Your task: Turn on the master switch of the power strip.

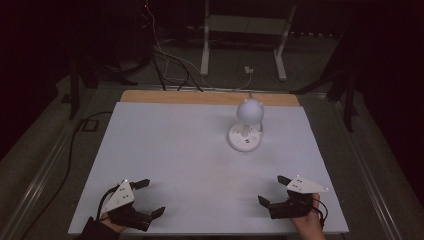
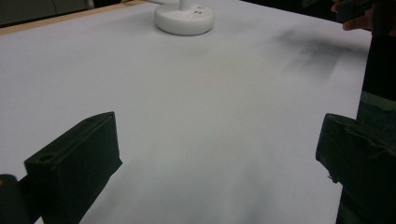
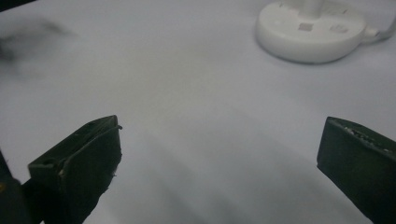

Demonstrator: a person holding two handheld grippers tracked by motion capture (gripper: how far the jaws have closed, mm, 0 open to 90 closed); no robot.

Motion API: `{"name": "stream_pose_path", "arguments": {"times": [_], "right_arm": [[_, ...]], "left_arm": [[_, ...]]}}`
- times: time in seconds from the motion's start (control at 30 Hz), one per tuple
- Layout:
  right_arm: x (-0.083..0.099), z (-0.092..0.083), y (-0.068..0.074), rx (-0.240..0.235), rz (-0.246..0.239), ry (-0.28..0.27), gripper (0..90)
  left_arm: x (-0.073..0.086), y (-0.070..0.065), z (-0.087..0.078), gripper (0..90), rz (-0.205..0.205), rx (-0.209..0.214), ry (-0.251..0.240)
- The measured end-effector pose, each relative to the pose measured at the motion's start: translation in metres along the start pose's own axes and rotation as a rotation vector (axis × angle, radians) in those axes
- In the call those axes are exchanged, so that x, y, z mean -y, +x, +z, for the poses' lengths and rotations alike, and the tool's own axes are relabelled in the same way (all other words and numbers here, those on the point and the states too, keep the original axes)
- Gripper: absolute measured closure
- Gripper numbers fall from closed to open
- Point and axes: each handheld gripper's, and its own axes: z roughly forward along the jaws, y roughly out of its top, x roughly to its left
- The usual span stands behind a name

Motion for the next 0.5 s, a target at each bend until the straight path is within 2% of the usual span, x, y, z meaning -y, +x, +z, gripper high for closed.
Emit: {"name": "stream_pose_path", "arguments": {"times": [0.1,0.2,0.3,0.5], "right_arm": [[-0.003,-0.001,-0.002,-0.001,0.007,-0.003,0.0],[-0.011,-0.003,-0.004,0.006,-0.012,-0.013,0.0],[-0.016,-0.003,-0.005,0.001,-0.015,-0.001,0.0],[-0.027,-0.003,-0.008,0.021,-0.028,-0.005,0.0]], "left_arm": [[0.0,0.0,0.0,0.2,-0.002,0.001,-0.001],[0.0,0.0,0.0,0.2,-0.003,0.003,-0.003],[0.0,0.0,0.0,0.2,-0.003,0.002,-0.001],[0.0,0.0,0.0,0.2,-0.005,0.001,-0.001]]}}
